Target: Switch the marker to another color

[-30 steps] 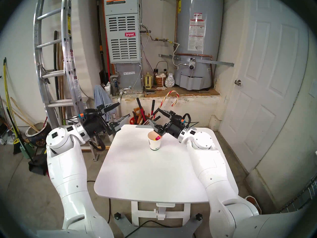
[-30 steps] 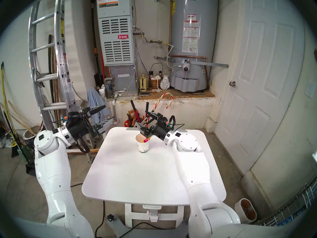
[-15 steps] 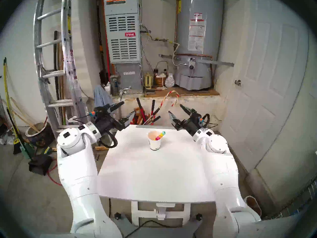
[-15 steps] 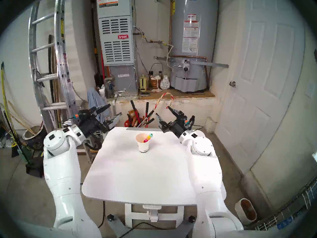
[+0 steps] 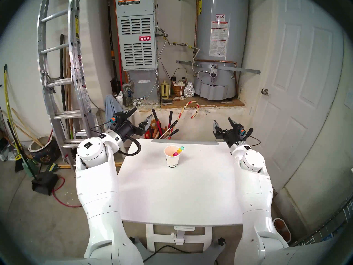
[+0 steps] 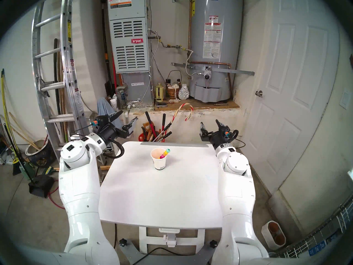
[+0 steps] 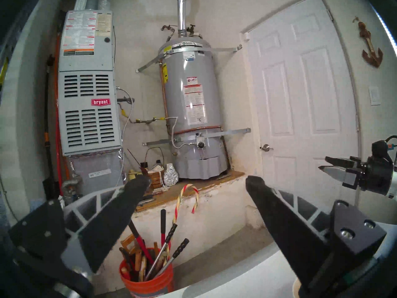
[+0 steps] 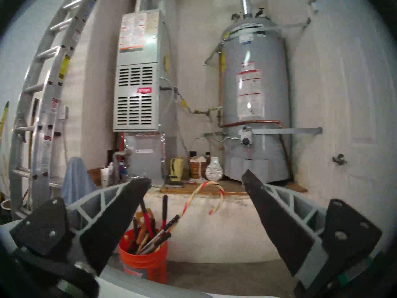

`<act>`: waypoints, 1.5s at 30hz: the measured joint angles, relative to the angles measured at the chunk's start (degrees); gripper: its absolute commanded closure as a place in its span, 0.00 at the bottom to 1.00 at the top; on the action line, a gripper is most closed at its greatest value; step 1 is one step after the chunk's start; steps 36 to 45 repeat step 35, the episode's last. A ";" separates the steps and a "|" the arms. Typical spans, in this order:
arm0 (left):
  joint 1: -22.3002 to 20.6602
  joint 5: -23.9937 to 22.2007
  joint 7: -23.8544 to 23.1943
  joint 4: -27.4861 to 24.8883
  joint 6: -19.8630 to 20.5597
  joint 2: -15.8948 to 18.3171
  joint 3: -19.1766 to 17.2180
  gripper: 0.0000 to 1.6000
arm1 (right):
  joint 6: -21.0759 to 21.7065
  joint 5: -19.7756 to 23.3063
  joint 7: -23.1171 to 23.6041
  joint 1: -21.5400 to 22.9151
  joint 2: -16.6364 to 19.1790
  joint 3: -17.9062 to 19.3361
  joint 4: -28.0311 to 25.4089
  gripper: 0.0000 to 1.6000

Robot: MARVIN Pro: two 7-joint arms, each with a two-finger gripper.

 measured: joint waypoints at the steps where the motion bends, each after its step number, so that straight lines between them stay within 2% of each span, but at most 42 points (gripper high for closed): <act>1: 0.16 -0.16 0.81 -0.09 -0.01 0.07 0.59 0.00 | 0.45 -0.32 -0.72 -0.07 -0.15 0.19 -0.33 0.00; 8: 3.38 -3.74 9.25 -2.01 0.23 1.74 6.25 0.00 | 4.68 -3.29 -5.63 -0.89 -1.67 0.57 -3.45 0.00; 17: 6.95 -7.45 17.20 -4.26 1.57 3.46 9.99 0.00 | 7.41 -4.91 -7.46 -1.46 -2.95 0.31 -5.25 0.00; 28: 8.64 -8.79 20.26 -5.24 1.51 4.35 11.40 0.00 | 8.03 -5.30 -8.01 -1.74 -3.62 0.30 -5.87 0.00; 45: 8.64 -9.10 20.85 -5.44 1.49 4.58 11.67 0.00 | 7.97 -5.10 -8.04 -1.80 -3.75 0.30 -5.94 0.00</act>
